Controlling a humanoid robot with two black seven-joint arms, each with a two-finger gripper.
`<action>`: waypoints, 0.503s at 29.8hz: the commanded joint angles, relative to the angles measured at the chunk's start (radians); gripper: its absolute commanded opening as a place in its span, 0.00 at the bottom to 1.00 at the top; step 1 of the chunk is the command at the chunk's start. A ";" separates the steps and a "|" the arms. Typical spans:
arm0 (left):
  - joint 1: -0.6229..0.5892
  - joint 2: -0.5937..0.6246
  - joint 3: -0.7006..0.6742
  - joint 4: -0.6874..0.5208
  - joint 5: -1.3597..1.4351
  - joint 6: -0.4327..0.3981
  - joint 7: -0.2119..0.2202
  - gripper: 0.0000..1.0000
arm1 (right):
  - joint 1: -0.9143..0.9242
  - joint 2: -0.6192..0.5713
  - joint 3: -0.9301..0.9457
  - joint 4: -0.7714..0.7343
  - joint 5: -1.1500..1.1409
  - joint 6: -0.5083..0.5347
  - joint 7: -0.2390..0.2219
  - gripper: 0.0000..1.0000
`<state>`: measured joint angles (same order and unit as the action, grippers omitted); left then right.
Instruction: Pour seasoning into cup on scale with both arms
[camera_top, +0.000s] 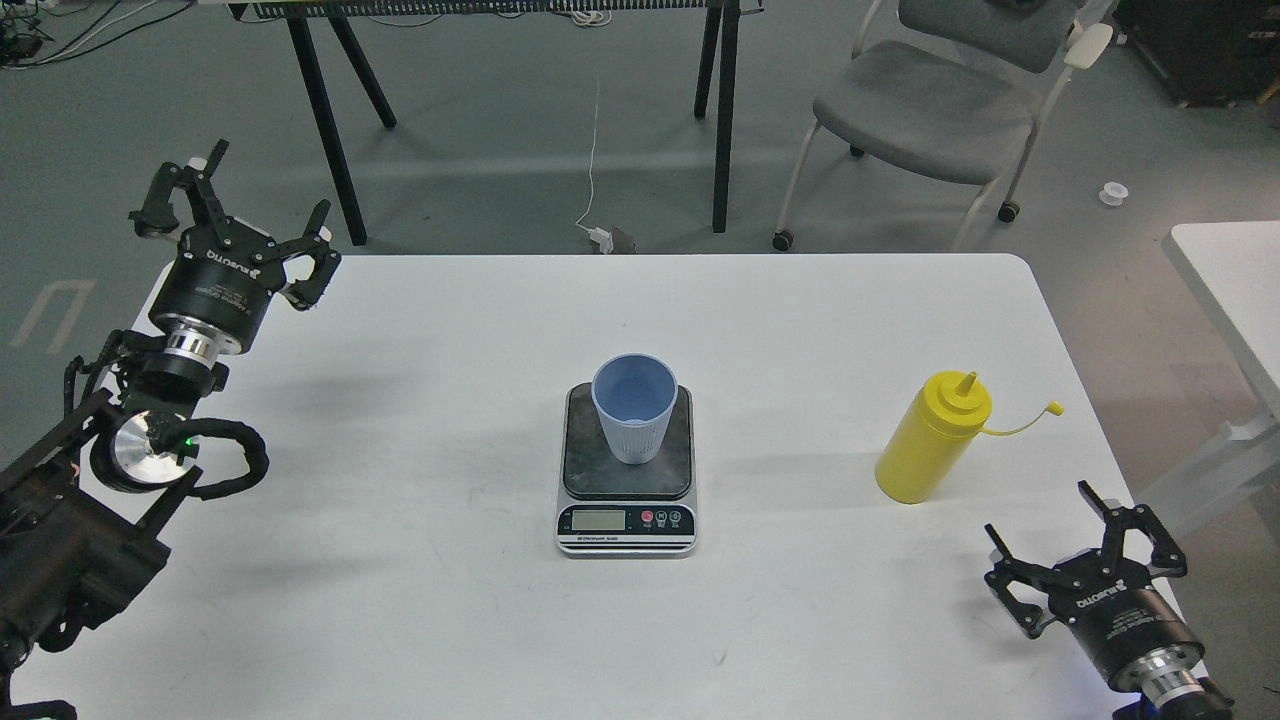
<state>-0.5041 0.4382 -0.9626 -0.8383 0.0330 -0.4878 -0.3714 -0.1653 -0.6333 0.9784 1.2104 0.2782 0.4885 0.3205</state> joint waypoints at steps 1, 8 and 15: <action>0.007 -0.001 -0.030 -0.019 -0.021 -0.001 0.002 0.99 | 0.079 -0.042 0.077 -0.037 -0.007 0.000 0.002 0.99; 0.009 -0.013 -0.039 -0.019 -0.048 -0.001 0.003 0.99 | 0.423 -0.019 0.099 -0.314 -0.011 0.000 -0.006 0.99; 0.009 -0.012 -0.058 -0.002 -0.087 -0.001 0.009 0.99 | 0.716 0.111 -0.003 -0.629 -0.010 0.000 -0.073 0.99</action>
<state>-0.4955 0.4288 -1.0182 -0.8484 -0.0440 -0.4889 -0.3632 0.4621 -0.5898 0.9960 0.6854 0.2659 0.4889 0.2691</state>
